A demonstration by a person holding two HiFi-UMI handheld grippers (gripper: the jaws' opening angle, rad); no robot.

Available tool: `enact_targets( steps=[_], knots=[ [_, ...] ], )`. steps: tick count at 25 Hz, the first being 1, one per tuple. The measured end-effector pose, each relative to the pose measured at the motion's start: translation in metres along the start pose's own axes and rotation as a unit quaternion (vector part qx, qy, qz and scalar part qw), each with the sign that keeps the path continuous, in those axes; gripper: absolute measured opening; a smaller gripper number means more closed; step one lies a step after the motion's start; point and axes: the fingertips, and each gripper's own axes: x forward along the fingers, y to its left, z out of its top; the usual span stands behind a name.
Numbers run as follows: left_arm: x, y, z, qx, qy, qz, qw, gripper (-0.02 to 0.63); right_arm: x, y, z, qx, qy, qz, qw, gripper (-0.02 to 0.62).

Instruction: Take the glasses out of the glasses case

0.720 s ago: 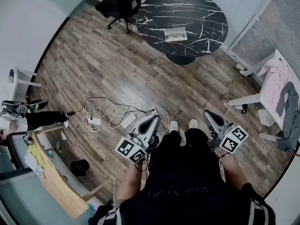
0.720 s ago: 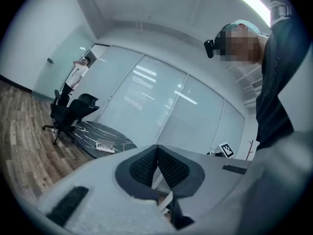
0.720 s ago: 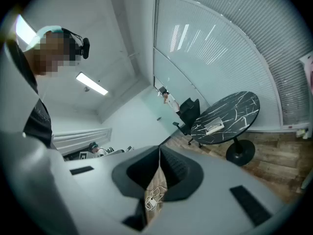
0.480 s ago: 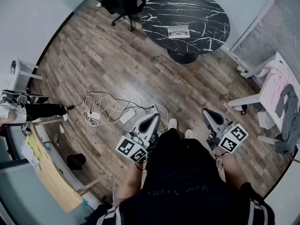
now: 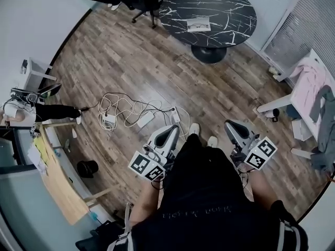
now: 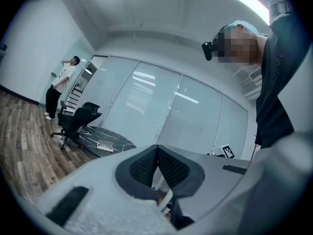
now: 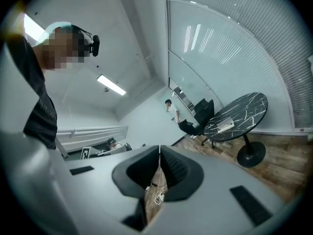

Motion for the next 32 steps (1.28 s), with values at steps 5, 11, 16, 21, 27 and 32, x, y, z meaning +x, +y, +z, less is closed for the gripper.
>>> enact_targets(
  steps=[5,11,16,21,27,32],
  knots=[
    [-0.001,-0.020,-0.003,0.007,-0.009,-0.004,0.9999,0.018,-0.021,0.008,-0.003,0.001,-0.008,0.009,1.000,0.031],
    [0.013,-0.030,-0.005,0.023,-0.008,-0.024,0.9994,0.018,-0.037,0.005,-0.002,0.004,-0.021,0.012,1.000,0.031],
    [0.032,-0.016,-0.003,0.016,-0.005,-0.039,0.9991,0.018,-0.030,0.000,0.010,-0.001,-0.040,0.018,0.999,0.031],
    [0.063,0.004,0.005,0.009,-0.003,-0.053,0.9985,0.018,-0.009,-0.021,0.019,-0.026,-0.026,-0.013,0.999,0.031],
    [0.092,0.049,0.022,0.007,-0.002,-0.052,0.9986,0.018,0.042,-0.047,0.043,-0.033,-0.016,-0.029,0.999,0.031],
    [0.114,0.097,0.031,-0.004,0.002,-0.042,0.9991,0.018,0.094,-0.069,0.064,-0.009,-0.026,-0.025,0.999,0.032]
  ],
)
